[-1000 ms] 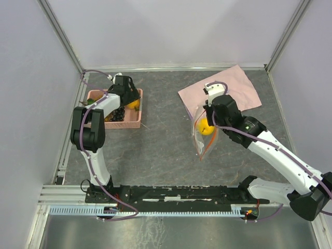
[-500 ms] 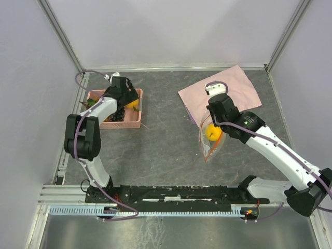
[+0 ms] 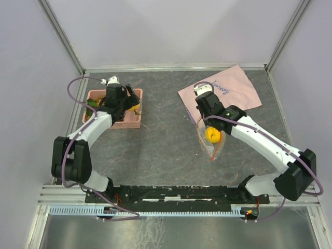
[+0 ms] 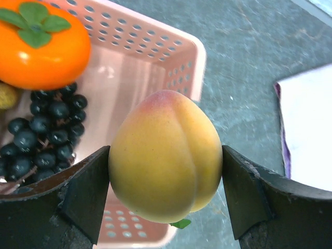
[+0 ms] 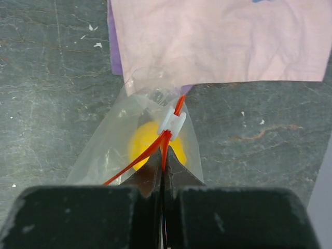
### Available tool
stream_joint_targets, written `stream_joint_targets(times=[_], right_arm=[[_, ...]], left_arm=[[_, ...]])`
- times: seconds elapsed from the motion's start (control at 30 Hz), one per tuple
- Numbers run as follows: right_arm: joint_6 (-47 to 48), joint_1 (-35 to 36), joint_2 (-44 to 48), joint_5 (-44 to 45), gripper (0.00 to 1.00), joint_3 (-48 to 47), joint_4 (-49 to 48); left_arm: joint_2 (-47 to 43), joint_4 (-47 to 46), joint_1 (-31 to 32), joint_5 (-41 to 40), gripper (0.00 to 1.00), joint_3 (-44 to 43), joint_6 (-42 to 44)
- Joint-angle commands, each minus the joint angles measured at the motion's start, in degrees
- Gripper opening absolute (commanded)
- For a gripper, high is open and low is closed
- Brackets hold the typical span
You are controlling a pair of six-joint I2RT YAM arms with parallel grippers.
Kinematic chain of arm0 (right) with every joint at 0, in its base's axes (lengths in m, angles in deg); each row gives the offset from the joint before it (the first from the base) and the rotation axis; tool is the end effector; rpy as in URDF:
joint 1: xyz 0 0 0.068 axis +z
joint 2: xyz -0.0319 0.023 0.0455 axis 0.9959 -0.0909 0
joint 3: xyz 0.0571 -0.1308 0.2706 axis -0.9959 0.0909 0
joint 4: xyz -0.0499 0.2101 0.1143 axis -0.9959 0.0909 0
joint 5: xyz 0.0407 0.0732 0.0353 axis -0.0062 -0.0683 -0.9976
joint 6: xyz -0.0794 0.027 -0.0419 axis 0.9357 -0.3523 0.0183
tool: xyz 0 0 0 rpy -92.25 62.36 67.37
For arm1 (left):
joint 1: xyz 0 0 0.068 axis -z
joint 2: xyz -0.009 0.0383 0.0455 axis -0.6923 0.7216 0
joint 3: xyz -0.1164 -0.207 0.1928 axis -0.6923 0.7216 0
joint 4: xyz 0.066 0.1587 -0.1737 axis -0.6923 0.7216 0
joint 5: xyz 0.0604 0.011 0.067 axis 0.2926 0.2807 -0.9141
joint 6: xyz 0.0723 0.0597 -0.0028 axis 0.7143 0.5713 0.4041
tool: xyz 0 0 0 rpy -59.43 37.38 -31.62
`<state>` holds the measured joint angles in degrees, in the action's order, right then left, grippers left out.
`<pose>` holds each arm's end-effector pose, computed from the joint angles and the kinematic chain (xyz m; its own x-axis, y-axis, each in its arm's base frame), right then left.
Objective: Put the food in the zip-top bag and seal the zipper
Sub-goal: Pick up the fake fruit from the bin.
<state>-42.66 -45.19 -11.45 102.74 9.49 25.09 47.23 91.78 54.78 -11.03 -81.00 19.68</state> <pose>0.2402 0.1469 0.3234 -0.6425 -0.3084 -0.7015 -0.2061 0.9513 -0.2294 0.3607 -0.0604 0.2658 -0.5236 -0.4173 -0.7427 -0.1963 0.9074 -0.3715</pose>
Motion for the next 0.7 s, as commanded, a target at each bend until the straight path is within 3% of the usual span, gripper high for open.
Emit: stream_joint_targets(times=[0.0,0.37,0.67], right_arm=[[-1.29,-0.04,-2.9,-2.55,0.02,-2.49,-4.61],[-2.42,-0.04,-6.57,-4.48,0.02,-6.05,-4.83],[-4.01,-0.04,-7.62,-7.7,0.02,-9.03,-4.0]], left_arm=[[-8.0,-6.03,3.29,2.36,0.36,4.12,-1.58],[-22.78,-13.13,16.89,3.05,0.34,13.04,-3.83],[-28.92,-26.32,27.48,3.86,0.34,20.3,-2.28]])
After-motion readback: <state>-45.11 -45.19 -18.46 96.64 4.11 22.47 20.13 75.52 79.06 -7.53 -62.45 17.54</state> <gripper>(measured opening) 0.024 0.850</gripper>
